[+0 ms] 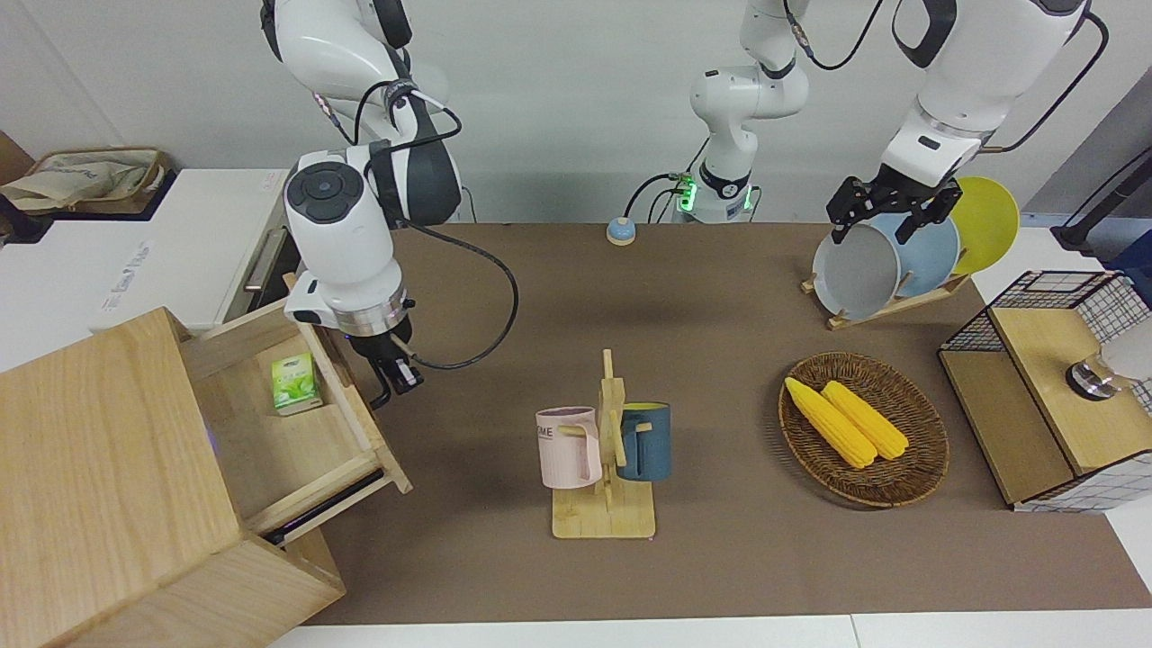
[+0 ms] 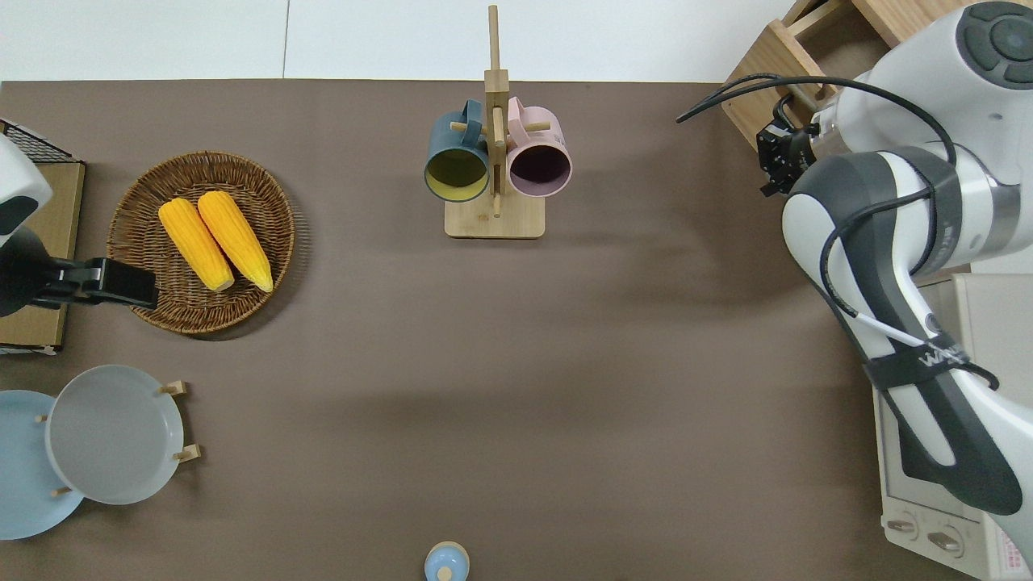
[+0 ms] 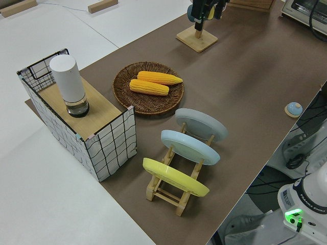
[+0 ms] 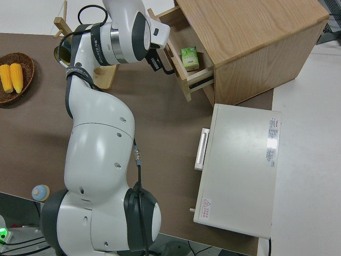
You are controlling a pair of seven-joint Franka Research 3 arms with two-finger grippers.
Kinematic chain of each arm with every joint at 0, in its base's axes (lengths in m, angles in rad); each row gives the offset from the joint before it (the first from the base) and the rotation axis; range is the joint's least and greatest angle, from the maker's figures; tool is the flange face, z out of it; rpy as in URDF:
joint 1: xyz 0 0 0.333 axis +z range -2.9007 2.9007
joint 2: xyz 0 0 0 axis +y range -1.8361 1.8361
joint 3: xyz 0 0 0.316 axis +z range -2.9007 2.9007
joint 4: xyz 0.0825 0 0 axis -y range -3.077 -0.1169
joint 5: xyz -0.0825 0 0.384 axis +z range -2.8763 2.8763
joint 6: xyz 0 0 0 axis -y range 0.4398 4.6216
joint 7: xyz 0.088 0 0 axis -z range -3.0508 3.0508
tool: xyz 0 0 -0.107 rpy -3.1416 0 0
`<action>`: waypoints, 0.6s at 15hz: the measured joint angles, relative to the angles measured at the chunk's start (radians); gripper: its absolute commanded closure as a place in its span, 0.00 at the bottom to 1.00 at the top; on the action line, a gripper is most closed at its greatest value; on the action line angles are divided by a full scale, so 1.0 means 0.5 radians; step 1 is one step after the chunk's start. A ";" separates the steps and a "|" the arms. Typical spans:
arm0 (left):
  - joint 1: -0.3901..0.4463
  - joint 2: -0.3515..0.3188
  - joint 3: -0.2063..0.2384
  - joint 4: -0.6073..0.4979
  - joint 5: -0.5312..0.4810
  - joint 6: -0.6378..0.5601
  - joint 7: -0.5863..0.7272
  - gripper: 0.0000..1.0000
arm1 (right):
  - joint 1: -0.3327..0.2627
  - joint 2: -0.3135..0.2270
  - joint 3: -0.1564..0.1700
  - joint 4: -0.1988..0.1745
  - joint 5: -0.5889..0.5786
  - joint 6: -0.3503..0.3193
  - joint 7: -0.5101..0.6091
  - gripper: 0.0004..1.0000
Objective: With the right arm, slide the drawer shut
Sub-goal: 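Press the right gripper against the drawer front until fully shut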
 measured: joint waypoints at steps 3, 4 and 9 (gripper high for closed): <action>0.000 0.000 0.000 0.000 0.000 0.000 0.000 0.01 | -0.056 0.021 0.000 0.001 0.000 0.033 -0.051 1.00; 0.000 0.000 0.000 0.000 0.000 0.000 0.000 0.01 | -0.071 0.024 0.001 0.001 0.000 0.035 -0.065 1.00; 0.000 0.000 0.000 0.000 0.000 0.000 0.000 0.01 | -0.158 0.026 0.002 0.007 0.000 0.060 -0.158 1.00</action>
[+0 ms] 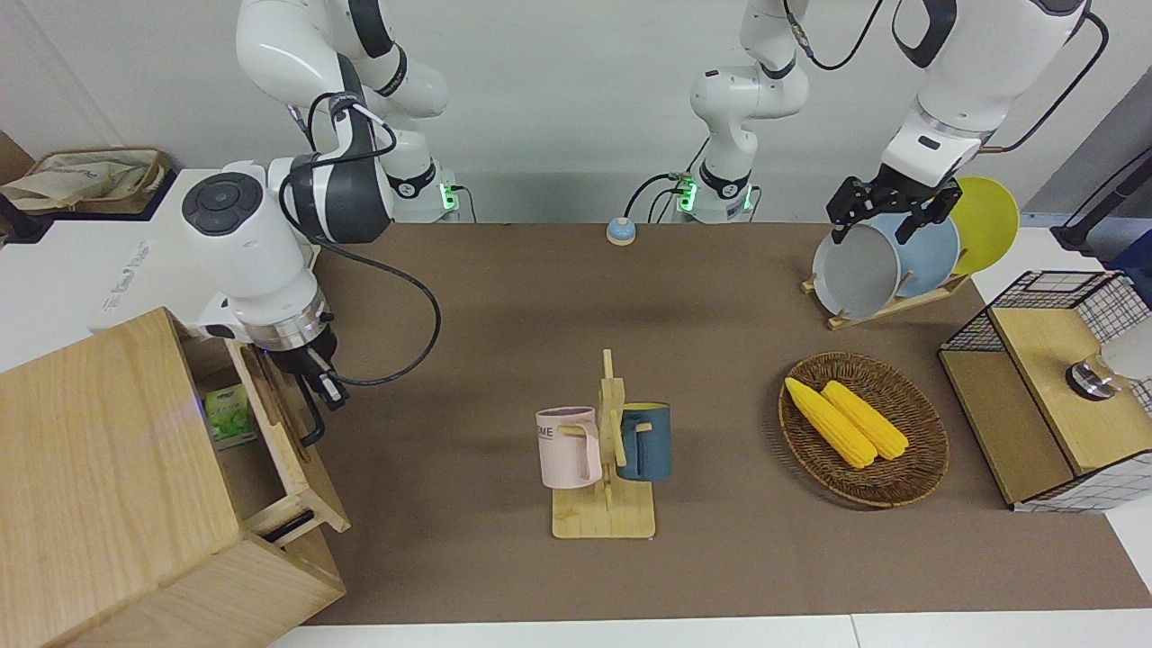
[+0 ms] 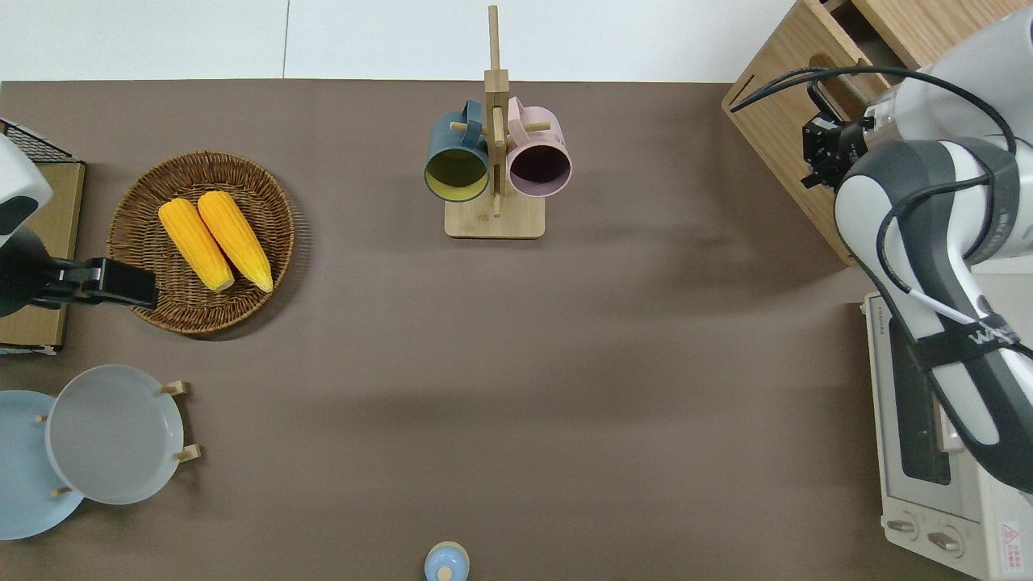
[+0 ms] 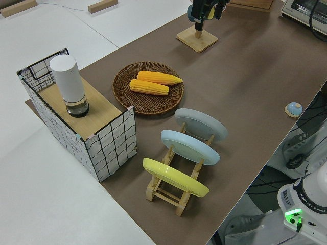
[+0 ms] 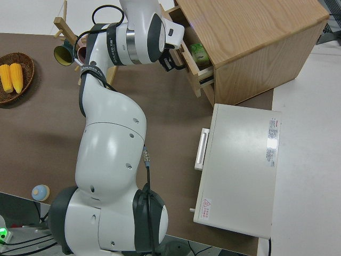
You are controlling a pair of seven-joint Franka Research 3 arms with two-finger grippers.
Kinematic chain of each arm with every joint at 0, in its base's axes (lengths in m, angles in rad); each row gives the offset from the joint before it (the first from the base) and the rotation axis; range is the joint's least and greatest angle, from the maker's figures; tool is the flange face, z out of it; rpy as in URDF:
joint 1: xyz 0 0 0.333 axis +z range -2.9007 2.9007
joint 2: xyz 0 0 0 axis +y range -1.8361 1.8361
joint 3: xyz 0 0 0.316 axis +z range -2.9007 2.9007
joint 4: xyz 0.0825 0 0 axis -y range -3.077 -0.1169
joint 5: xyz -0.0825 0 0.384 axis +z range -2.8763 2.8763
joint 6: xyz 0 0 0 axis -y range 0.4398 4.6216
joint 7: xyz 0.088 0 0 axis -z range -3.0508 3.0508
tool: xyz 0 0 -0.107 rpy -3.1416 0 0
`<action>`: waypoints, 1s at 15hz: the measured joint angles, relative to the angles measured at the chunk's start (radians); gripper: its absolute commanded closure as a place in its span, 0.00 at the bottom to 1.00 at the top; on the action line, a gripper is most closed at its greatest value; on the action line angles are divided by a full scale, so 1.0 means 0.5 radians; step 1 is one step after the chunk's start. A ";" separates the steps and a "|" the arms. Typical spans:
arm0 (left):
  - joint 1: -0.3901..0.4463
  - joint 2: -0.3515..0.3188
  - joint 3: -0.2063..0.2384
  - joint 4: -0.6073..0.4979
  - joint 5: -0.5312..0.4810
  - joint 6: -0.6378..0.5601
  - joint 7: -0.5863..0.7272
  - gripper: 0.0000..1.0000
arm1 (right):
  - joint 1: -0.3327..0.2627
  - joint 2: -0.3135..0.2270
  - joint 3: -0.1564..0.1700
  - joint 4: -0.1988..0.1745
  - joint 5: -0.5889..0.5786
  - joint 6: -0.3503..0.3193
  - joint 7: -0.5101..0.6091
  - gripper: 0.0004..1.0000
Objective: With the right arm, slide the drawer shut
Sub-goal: 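Press the right gripper against the drawer front until fully shut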
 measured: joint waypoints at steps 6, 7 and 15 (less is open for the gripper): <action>0.000 0.000 0.000 0.000 0.000 0.000 0.000 0.01 | -0.071 0.006 0.010 0.004 0.000 0.003 -0.109 1.00; 0.000 0.000 0.000 0.000 0.000 0.000 0.000 0.01 | -0.072 0.007 0.011 0.004 0.000 0.003 -0.110 1.00; 0.000 0.000 0.000 0.000 0.000 0.000 0.000 0.01 | -0.133 0.012 0.047 0.004 0.001 0.002 -0.145 1.00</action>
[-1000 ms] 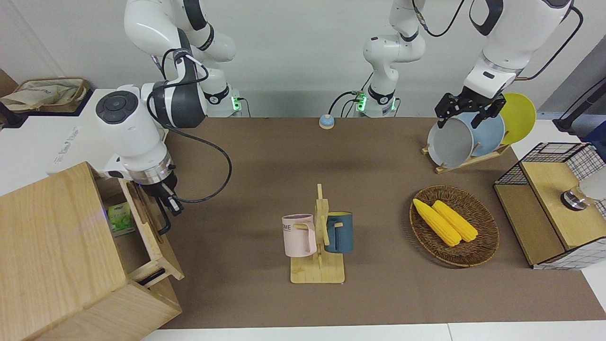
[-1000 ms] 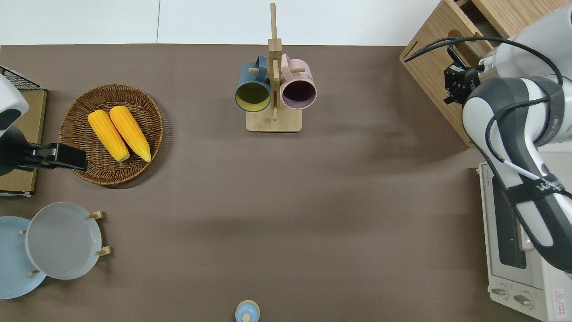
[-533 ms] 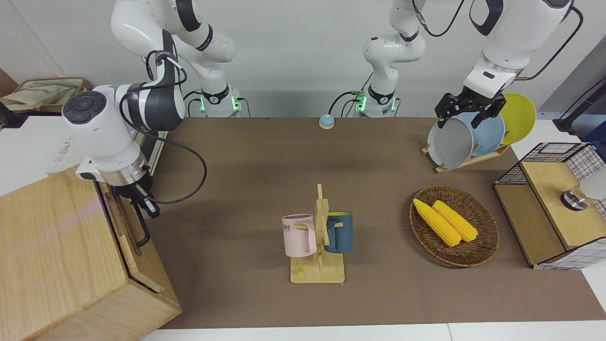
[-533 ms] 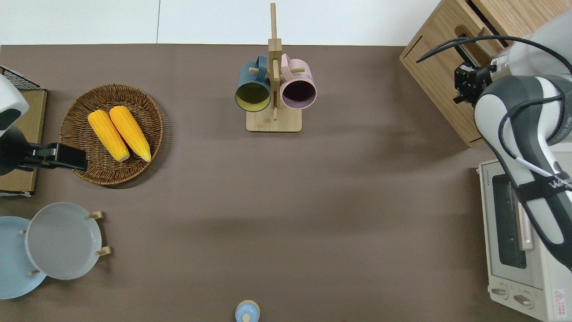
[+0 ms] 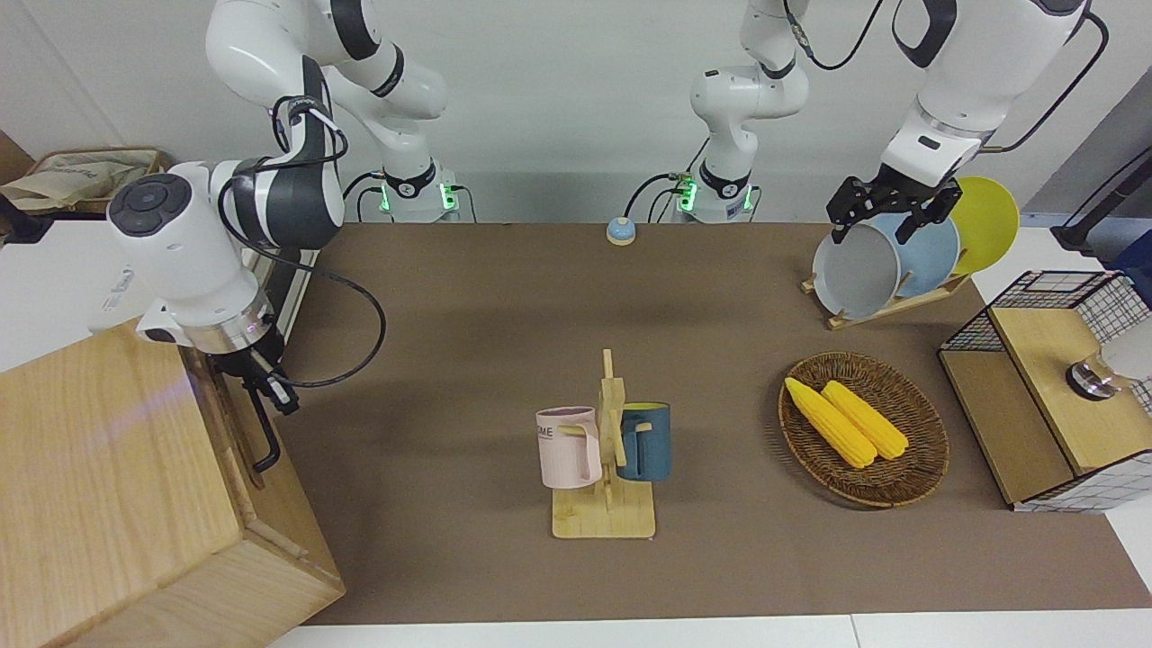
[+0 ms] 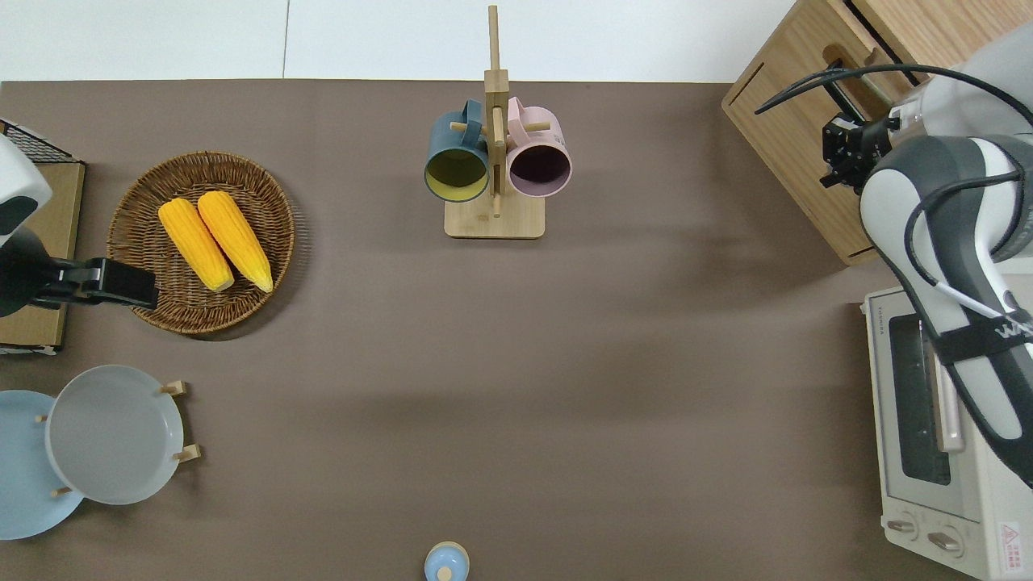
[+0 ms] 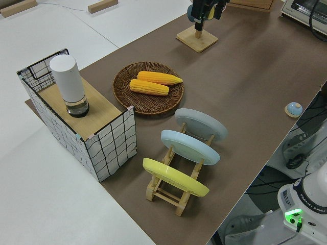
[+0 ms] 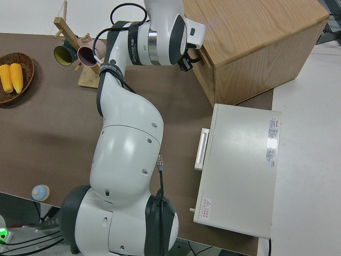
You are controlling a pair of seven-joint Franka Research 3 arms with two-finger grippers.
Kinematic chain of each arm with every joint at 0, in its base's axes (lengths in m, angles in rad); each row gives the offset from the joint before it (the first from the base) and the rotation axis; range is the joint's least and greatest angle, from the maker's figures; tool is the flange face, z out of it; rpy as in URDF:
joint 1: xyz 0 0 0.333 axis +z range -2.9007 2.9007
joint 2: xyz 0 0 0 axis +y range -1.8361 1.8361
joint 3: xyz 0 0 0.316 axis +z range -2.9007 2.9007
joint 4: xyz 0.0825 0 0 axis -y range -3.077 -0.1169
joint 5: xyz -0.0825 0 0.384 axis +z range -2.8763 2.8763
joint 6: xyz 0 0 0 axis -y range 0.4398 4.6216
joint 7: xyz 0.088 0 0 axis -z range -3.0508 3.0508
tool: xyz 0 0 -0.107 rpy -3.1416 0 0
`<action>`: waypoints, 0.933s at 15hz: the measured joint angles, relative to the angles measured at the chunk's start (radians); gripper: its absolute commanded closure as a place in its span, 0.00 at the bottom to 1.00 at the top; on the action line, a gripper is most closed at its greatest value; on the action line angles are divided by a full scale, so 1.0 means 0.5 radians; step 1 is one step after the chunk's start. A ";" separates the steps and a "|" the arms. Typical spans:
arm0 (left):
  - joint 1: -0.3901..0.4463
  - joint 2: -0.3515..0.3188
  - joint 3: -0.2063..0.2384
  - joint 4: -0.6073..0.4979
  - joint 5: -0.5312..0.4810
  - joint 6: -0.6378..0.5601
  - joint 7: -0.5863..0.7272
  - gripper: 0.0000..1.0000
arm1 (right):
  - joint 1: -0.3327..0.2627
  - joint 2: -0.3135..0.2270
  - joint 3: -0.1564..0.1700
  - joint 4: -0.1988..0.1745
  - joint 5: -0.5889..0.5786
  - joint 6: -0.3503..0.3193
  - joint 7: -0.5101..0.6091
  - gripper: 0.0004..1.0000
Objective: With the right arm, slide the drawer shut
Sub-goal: 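Press the right gripper against the drawer front until fully shut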
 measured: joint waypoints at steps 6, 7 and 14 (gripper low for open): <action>0.000 0.000 0.000 0.000 0.000 0.000 0.000 0.01 | -0.010 0.002 0.011 0.000 0.000 0.000 -0.010 1.00; 0.000 0.000 0.000 0.000 0.000 0.000 0.000 0.01 | -0.007 0.002 0.012 0.000 -0.001 0.000 -0.019 1.00; 0.000 0.000 0.000 0.000 0.000 0.000 0.000 0.01 | 0.302 -0.029 0.027 0.029 0.000 -0.087 -0.058 1.00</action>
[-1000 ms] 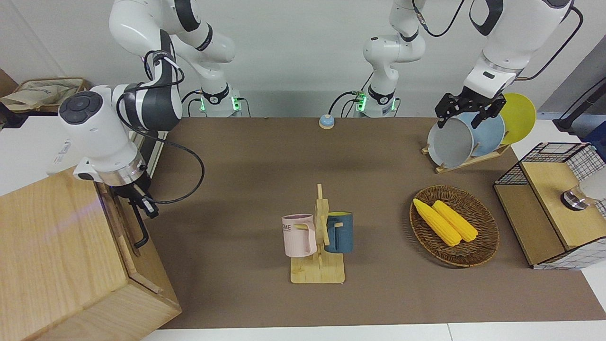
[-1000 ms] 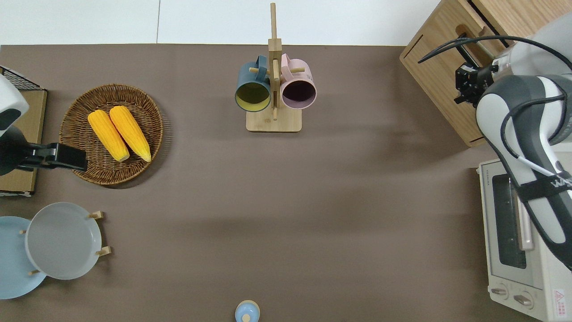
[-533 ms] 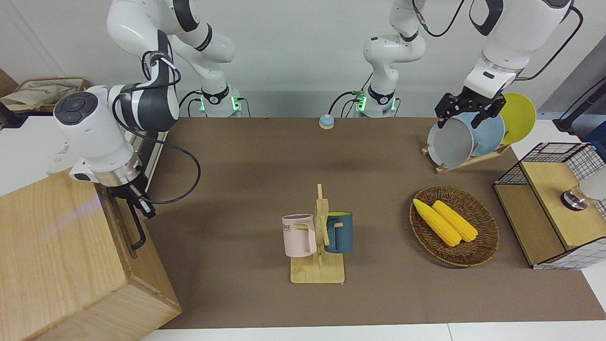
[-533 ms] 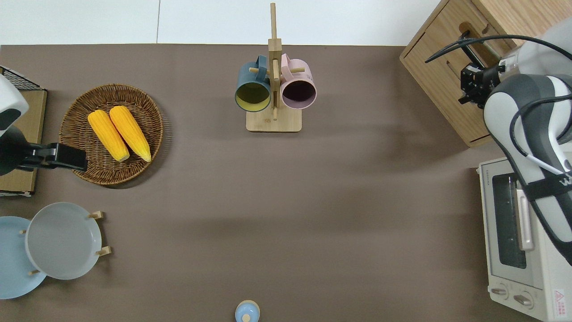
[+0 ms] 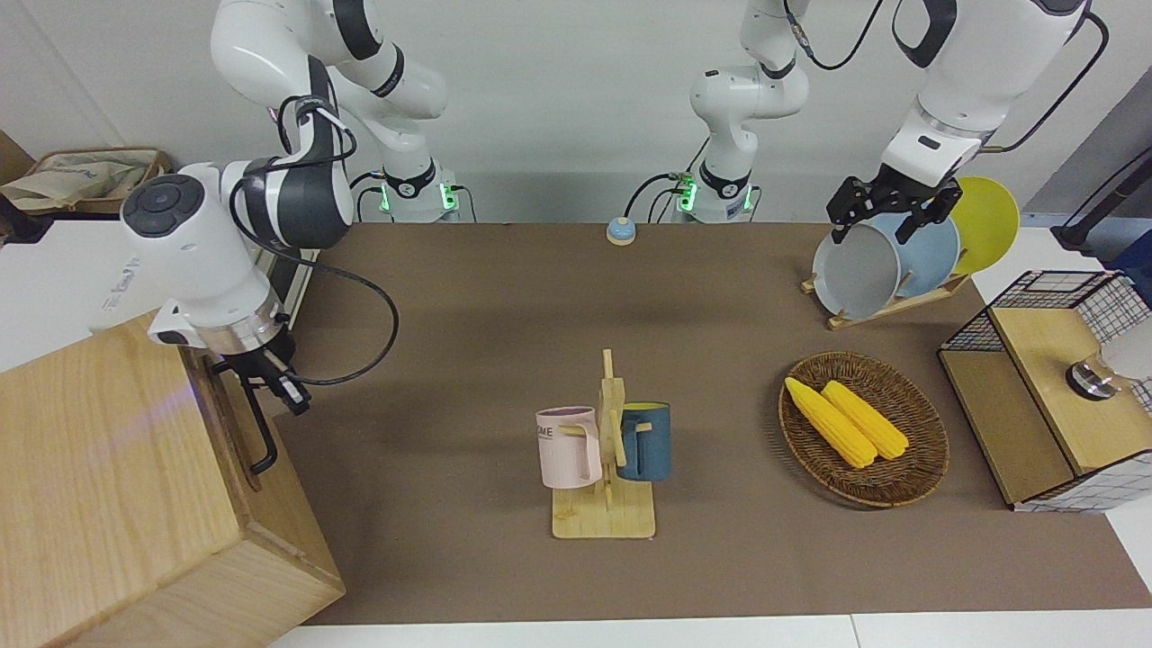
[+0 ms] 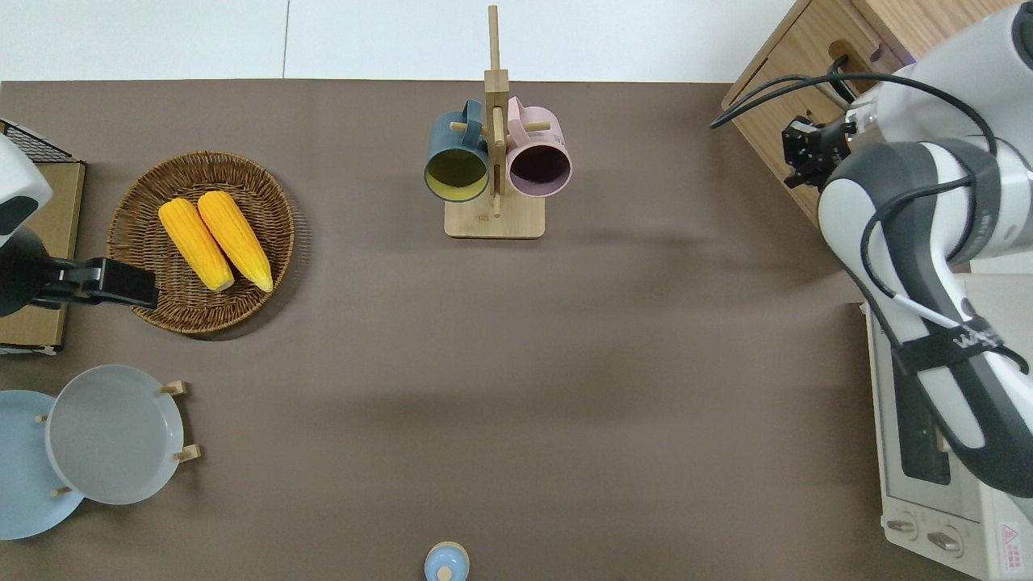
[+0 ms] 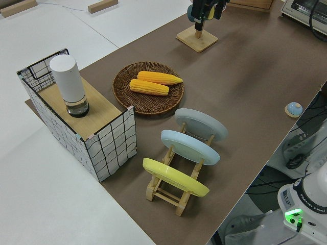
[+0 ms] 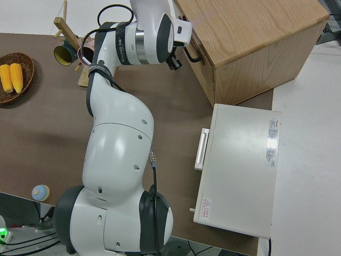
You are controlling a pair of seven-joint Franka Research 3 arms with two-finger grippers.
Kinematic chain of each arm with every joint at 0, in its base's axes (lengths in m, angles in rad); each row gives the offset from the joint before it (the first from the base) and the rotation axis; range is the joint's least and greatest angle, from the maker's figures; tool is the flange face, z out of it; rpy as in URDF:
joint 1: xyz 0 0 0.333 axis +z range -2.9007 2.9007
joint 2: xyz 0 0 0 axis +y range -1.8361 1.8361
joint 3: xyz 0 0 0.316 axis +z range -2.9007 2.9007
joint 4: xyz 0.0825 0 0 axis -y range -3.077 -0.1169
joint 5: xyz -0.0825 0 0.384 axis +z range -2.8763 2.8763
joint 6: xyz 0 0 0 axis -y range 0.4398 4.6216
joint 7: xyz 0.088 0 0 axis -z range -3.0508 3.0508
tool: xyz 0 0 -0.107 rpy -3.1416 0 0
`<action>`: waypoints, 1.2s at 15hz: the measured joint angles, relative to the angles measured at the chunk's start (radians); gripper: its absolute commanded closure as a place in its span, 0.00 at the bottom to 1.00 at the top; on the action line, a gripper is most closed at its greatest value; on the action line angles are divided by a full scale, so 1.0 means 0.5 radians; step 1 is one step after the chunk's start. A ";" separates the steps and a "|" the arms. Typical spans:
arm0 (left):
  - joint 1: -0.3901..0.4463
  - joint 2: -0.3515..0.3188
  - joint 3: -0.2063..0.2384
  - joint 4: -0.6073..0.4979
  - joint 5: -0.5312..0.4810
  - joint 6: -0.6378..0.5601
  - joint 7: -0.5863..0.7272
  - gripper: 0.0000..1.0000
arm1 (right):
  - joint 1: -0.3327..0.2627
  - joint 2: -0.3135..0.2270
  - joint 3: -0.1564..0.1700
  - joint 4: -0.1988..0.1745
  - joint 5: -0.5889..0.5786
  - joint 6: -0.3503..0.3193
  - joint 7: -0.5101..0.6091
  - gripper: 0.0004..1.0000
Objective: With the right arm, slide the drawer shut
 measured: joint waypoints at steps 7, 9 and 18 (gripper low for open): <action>0.000 0.000 0.000 0.000 0.000 0.000 0.000 0.01 | 0.283 -0.380 0.001 -0.132 0.000 -0.263 -0.253 1.00; 0.000 0.000 0.000 0.000 0.000 0.000 0.000 0.01 | 0.295 -0.523 -0.002 -0.249 0.000 -0.292 -0.436 1.00; 0.000 0.000 0.000 0.000 0.000 0.000 0.000 0.01 | 0.276 -0.860 -0.516 -0.395 0.347 -0.482 -1.639 0.79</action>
